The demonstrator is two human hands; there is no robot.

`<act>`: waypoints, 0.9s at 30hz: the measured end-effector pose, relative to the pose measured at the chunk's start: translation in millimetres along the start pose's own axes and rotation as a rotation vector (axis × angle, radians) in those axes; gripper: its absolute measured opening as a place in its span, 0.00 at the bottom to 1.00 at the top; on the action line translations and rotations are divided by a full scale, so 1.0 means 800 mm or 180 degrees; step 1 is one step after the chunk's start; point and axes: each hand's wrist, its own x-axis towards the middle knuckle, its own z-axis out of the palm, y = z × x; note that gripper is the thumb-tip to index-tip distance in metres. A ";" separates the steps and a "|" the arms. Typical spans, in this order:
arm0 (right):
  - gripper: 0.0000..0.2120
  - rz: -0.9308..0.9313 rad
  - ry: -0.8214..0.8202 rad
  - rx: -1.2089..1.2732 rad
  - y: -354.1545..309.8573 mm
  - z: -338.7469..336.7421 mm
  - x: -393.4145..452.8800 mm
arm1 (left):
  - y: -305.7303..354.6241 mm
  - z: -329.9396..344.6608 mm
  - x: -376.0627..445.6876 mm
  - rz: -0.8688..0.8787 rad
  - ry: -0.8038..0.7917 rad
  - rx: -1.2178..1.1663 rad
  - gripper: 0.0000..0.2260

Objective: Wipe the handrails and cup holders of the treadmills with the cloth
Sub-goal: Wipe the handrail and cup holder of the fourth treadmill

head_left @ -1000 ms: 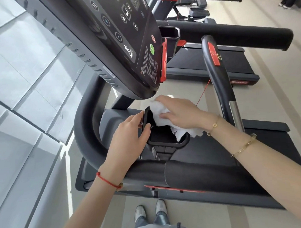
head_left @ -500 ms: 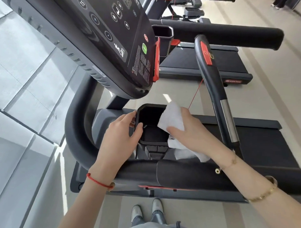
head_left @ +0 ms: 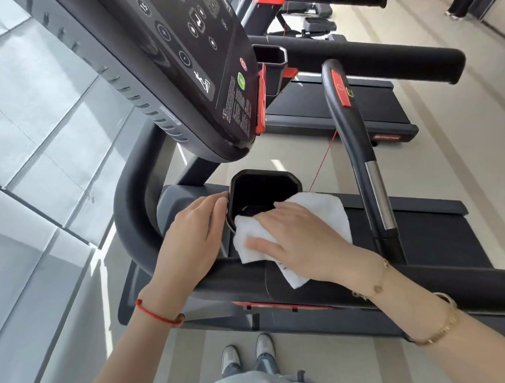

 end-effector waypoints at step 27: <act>0.12 -0.0026 0.0865 0.1722 0.051 -0.015 -0.032 | 0.010 0.003 0.005 -0.0079 -0.0028 0.0299 0.20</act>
